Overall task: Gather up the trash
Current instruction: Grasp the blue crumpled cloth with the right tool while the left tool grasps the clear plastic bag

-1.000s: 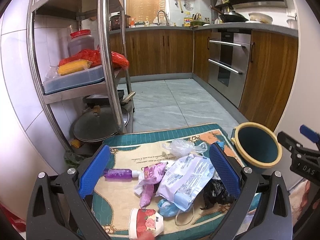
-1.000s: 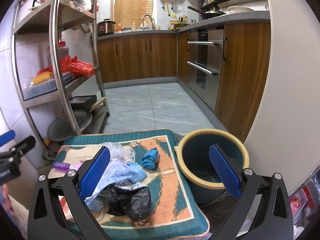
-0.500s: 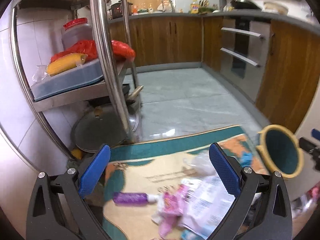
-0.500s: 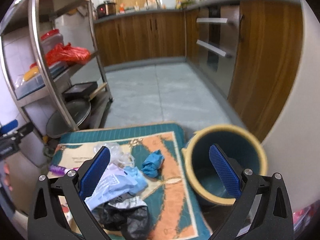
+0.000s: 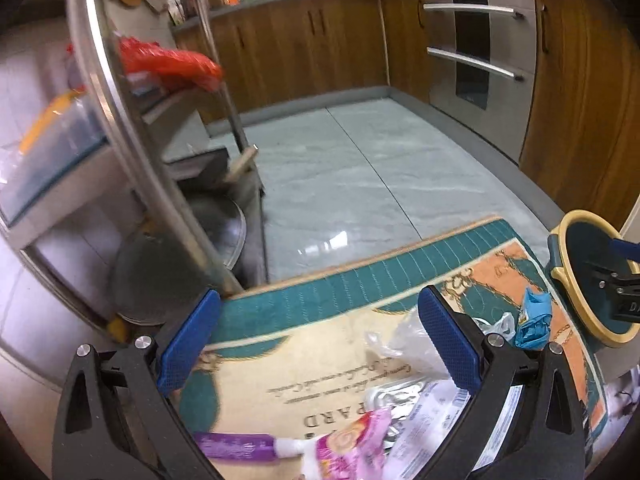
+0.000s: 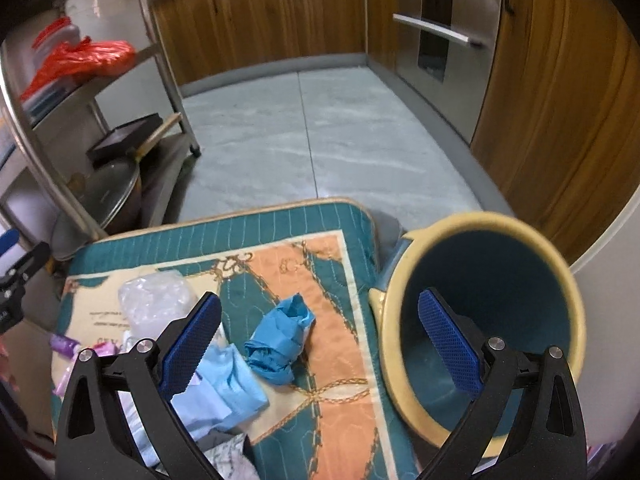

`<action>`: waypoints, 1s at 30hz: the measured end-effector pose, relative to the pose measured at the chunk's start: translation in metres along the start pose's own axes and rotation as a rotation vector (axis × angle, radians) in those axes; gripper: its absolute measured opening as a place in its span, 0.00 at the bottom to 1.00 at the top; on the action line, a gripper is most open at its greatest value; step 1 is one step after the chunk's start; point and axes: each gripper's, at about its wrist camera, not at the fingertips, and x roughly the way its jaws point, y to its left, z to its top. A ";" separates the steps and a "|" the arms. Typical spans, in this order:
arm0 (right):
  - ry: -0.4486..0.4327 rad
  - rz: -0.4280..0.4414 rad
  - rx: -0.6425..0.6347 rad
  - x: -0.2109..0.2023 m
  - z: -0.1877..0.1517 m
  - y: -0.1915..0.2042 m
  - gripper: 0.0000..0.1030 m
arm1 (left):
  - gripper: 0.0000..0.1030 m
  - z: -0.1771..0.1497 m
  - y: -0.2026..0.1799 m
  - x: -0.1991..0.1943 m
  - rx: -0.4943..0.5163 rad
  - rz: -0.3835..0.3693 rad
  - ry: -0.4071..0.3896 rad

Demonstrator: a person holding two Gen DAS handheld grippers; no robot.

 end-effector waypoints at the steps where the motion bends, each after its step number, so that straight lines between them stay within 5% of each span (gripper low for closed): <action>1: 0.016 0.006 0.007 0.006 0.001 -0.001 0.94 | 0.95 0.001 -0.001 0.006 -0.006 -0.003 0.020; 9: 0.088 0.042 0.014 0.039 -0.009 0.004 0.90 | 0.91 -0.004 -0.023 0.047 -0.026 -0.129 0.117; 21: 0.232 0.115 0.040 0.064 -0.028 0.015 0.49 | 0.80 -0.011 -0.037 0.073 -0.099 -0.279 0.246; 25: 0.225 0.118 0.038 0.062 -0.030 0.018 0.40 | 0.77 -0.017 -0.046 0.082 -0.072 -0.267 0.313; 30: 0.232 0.149 0.051 0.061 -0.030 0.016 0.36 | 0.60 -0.023 -0.050 0.086 -0.053 -0.273 0.343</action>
